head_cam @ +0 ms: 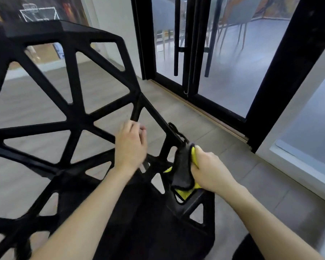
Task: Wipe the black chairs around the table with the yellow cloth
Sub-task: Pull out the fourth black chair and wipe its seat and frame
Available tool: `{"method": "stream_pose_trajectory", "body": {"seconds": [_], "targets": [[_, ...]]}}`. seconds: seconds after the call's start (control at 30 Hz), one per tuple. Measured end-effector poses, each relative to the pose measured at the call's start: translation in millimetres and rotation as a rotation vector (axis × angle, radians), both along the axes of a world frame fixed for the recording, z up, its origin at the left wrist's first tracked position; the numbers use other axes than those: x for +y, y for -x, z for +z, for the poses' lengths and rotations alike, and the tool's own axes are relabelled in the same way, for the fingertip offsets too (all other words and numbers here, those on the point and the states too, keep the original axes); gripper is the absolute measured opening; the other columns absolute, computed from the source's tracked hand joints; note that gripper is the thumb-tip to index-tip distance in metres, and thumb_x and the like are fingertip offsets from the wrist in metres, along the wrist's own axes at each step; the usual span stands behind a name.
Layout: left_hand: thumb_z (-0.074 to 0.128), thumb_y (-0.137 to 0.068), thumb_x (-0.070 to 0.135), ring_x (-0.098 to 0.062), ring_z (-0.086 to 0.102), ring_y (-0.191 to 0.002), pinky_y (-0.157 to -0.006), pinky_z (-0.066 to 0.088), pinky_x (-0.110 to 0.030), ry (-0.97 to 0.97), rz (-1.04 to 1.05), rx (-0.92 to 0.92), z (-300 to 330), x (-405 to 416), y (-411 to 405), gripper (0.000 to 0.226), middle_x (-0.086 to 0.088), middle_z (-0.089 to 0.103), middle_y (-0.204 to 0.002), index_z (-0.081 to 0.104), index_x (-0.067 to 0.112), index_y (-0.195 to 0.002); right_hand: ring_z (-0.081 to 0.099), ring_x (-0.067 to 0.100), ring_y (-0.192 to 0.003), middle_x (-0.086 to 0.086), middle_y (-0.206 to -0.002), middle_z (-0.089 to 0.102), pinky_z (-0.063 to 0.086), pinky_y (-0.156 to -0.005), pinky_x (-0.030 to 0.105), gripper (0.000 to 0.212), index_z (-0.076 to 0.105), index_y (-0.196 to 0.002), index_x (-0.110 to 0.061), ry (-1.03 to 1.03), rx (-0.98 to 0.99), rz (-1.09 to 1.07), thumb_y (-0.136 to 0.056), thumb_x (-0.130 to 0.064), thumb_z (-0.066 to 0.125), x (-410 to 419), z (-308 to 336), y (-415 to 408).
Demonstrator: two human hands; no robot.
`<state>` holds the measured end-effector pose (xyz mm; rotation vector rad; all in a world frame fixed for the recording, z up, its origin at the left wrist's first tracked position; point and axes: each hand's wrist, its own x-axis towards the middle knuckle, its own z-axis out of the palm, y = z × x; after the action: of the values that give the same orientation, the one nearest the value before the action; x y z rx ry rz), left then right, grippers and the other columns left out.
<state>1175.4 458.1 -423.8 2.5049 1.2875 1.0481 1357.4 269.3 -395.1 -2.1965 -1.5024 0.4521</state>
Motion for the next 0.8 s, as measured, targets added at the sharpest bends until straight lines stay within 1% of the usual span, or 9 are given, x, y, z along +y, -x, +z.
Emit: {"method": "stream_pose_trajectory", "body": {"seconds": [0.1, 0.17, 0.3, 0.4, 0.47, 0.53, 0.63, 0.73, 0.8], "targets": [[0.046, -0.114, 0.025, -0.039, 0.068, -0.110, -0.086, 0.048, -0.044, 0.394, -0.240, 0.155, -24.0, -13.5, -12.1, 0.027, -0.015, 0.076, -0.114, 0.071, 0.014, -0.119, 0.063, 0.044, -0.088, 0.014, -0.093, 0.064, 0.052, -0.071, 0.047, 0.015, 0.049, -0.106, -0.011, -0.051, -0.015, 0.074, -0.102, -0.026, 0.050, 77.7, 17.7, 3.3], [0.048, -0.113, 0.022, -0.043, 0.069, -0.110, -0.080, 0.046, -0.045, 0.441, -0.232, 0.161, -28.2, -1.6, -13.6, 0.026, -0.018, 0.078, -0.112, 0.073, 0.016, -0.116, 0.062, 0.044, -0.091, 0.015, -0.097, 0.067, 0.045, -0.070, 0.043, 0.021, 0.051, -0.103, -0.013, -0.068, -0.013, 0.056, -0.103, -0.034, 0.052, 96.5, 12.8, 3.7], [0.055, -0.111, 0.042, -0.003, 0.064, -0.073, -0.069, 0.042, -0.030, 0.597, -0.222, 0.094, -27.3, 12.0, -7.1, 0.033, 0.020, 0.068, -0.071, 0.072, 0.045, -0.083, 0.059, 0.036, -0.082, 0.003, -0.086, 0.065, 0.046, -0.069, 0.045, 0.026, 0.054, -0.101, -0.022, -0.063, 0.115, -0.177, -0.100, -0.047, 0.062, 16.3, -26.4, -2.3], [0.059, -0.110, 0.043, 0.006, 0.055, -0.050, -0.056, 0.038, -0.017, 0.715, -0.234, 0.006, -22.5, 8.6, -7.5, 0.027, 0.024, 0.060, -0.056, 0.078, 0.034, -0.092, 0.072, 0.016, -0.094, -0.009, -0.098, 0.076, 0.060, -0.084, 0.045, 0.018, 0.064, -0.107, -0.033, -0.095, 0.515, -0.203, -0.093, -0.038, 0.075, -43.9, -50.7, 4.7], [0.060, -0.110, 0.039, 0.007, 0.051, -0.041, -0.048, 0.035, -0.011, 0.744, -0.261, -0.025, -22.8, 8.7, -8.2, 0.025, 0.024, 0.055, -0.048, 0.080, 0.026, -0.102, 0.072, 0.008, -0.097, -0.014, -0.100, 0.077, 0.060, -0.081, 0.030, 0.024, 0.066, -0.108, -0.034, -0.143, 0.557, -0.220, -0.090, -0.022, 0.075, -36.2, -53.6, 5.5], [0.061, -0.110, 0.039, 0.008, 0.051, -0.040, -0.048, 0.036, -0.009, 0.752, -0.276, -0.034, -23.1, 9.0, -8.1, 0.024, 0.025, 0.057, -0.048, 0.080, 0.025, -0.108, 0.068, 0.008, -0.089, -0.013, -0.093, 0.074, 0.051, -0.066, 0.023, 0.019, 0.067, -0.098, -0.029, -0.172, 0.432, -0.267, -0.085, -0.016, 0.072, -9.3, -47.6, 3.4], [0.063, -0.105, 0.055, 0.006, 0.058, -0.049, -0.061, 0.045, -0.023, 0.752, -0.220, -0.040, -20.1, 23.9, -6.8, 0.029, 0.018, 0.073, -0.066, 0.084, 0.035, -0.107, 0.064, 0.022, -0.085, -0.003, -0.095, 0.072, 0.045, -0.062, 0.031, 0.017, 0.068, -0.103, -0.024, -0.149, 0.256, -0.245, -0.087, -0.019, 0.066, 25.7, -33.3, -6.5], [0.058, -0.093, 0.081, -0.024, 0.077, -0.072, -0.083, 0.061, -0.036, 0.779, -0.250, 0.083, -15.0, 41.8, -1.4, 0.047, -0.011, 0.081, -0.092, 0.083, 0.042, -0.102, 0.064, 0.041, -0.081, 0.012, -0.090, 0.068, 0.043, -0.061, 0.038, 0.014, 0.062, -0.106, -0.016, -0.023, -0.196, -0.163, -0.094, -0.020, 0.056, 21.2, -16.6, -12.8], [0.056, -0.096, 0.077, -0.034, 0.075, -0.080, -0.082, 0.059, -0.038, 0.746, -0.252, 0.160, -11.5, 42.8, -2.1, 0.054, -0.015, 0.079, -0.094, 0.082, 0.030, -0.094, 0.060, 0.038, -0.066, 0.009, -0.077, 0.063, 0.042, -0.056, 0.038, 0.010, 0.057, -0.102, -0.013, -0.197, -0.448, -0.179, -0.092, -0.010, 0.056, 18.8, 5.1, -12.3]]}}
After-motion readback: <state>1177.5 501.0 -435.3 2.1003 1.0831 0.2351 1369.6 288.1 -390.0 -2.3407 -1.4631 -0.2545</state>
